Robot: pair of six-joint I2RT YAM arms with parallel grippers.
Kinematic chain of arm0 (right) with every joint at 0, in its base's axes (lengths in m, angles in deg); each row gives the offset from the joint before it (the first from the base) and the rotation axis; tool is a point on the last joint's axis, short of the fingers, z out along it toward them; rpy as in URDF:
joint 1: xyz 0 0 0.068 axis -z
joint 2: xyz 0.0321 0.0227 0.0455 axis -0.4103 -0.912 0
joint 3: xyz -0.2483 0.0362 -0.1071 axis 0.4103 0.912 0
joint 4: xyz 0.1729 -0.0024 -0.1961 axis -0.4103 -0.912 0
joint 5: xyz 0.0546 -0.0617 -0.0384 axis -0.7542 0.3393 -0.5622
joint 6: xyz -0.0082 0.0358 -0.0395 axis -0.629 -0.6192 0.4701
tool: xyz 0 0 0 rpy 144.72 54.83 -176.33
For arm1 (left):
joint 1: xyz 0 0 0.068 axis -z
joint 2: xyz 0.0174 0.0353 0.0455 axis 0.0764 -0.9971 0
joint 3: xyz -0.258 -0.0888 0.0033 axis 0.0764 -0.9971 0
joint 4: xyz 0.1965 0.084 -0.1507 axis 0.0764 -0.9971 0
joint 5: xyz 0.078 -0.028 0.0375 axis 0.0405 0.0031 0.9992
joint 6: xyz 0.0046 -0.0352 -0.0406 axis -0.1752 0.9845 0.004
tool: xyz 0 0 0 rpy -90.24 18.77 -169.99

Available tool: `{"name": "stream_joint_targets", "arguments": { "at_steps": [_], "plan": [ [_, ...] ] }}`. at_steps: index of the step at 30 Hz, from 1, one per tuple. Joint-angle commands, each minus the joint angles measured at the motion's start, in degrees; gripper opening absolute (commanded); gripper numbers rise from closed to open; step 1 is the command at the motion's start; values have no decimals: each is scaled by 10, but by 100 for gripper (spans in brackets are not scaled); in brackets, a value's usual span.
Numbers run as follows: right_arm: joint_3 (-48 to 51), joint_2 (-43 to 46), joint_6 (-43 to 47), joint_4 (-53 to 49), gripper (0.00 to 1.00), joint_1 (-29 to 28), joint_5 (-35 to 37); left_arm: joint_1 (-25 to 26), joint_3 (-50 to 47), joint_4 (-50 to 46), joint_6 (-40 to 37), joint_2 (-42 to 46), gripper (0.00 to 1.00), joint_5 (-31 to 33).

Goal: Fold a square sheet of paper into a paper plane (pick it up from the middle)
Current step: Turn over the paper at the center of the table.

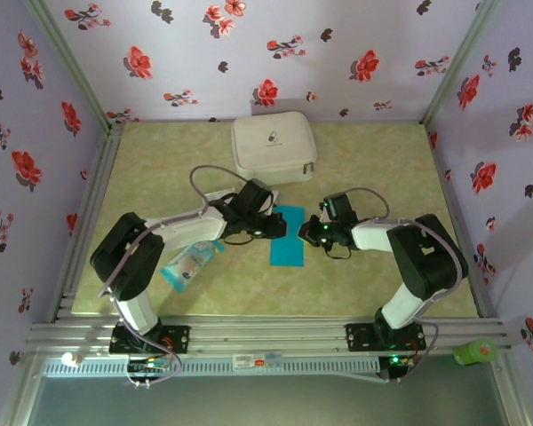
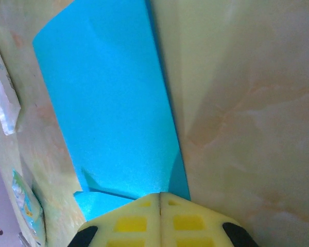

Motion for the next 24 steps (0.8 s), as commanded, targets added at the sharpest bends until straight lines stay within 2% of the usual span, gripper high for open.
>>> {"name": "stream_joint_targets", "arguments": {
  "at_steps": [1, 3, 11, 16, 24],
  "plan": [
    [-13, 46, 27, -66, 9, -4, 12, -5, 31, -86, -47, -47, 8, 20],
    [1, 78, 17, -71, 13, -4, 19, -5, 32, -79, -49, -55, 8, 13],
    [74, 191, -55, -95, 20, -18, 54, -8, 18, -64, -58, -79, 8, 9],
    [98, 218, -85, -123, 23, -30, 57, -8, 4, -59, -56, -90, 8, 8],
    [91, 212, -118, -124, 29, -70, 66, 9, -59, -5, 16, -76, 7, -1]
  ]
}}
